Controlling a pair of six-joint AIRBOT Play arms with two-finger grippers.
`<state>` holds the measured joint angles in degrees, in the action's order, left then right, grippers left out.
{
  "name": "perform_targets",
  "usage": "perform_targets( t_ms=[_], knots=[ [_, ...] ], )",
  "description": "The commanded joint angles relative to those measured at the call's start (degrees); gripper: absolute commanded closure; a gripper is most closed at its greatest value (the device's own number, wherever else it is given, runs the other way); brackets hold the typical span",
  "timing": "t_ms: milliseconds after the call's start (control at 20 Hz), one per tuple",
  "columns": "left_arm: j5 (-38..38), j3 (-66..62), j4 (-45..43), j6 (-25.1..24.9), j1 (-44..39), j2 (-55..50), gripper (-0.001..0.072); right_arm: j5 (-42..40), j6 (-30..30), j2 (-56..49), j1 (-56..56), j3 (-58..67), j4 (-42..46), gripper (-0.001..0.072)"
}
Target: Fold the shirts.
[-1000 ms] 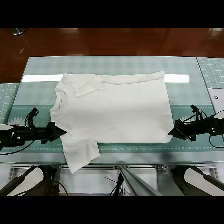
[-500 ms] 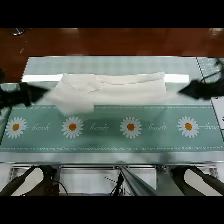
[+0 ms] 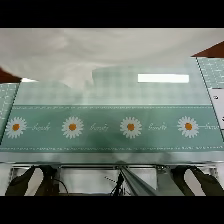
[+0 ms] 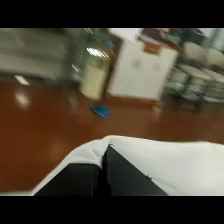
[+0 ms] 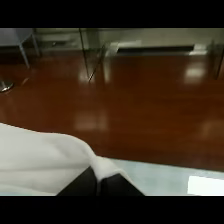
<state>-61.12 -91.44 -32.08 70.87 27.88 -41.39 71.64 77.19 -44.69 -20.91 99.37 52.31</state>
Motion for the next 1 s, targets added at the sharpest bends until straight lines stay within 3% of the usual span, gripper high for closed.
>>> perform_targets(
  t_ms=[0,150,200,400,650,800,950],
  knots=[
    [2.6,-7.0,-16.2,3.4,-0.8,9.0,0.0682,2.9,3.0,9.4,0.0,2.3,9.3,0.0689],
    [0.9,-7.0,-27.0,4.1,-3.8,16.0,0.0681,8.1,6.4,14.4,0.0,2.3,15.1,0.0689],
    [0.4,-7.0,-31.1,6.8,-5.6,17.7,0.0681,8.6,7.0,15.6,0.0,2.3,16.1,0.0689],
    [-3.5,-5.6,-39.9,11.1,-12.8,19.9,0.0681,9.4,7.6,16.8,0.1,1.4,15.2,0.0689],
    [-4.7,10.4,-38.6,13.5,-11.9,19.4,0.0681,10.9,6.4,16.6,0.0,-13.6,10.6,0.0689],
    [-4.0,26.7,-28.9,12.8,-12.0,16.0,0.0681,9.5,2.2,13.4,0.0,-27.3,3.6,0.0689],
    [6.7,39.5,-25.3,8.6,-12.8,7.7,0.0682,0.8,-2.0,6.2,0.1,-38.5,0.9,0.0689]
  ],
)
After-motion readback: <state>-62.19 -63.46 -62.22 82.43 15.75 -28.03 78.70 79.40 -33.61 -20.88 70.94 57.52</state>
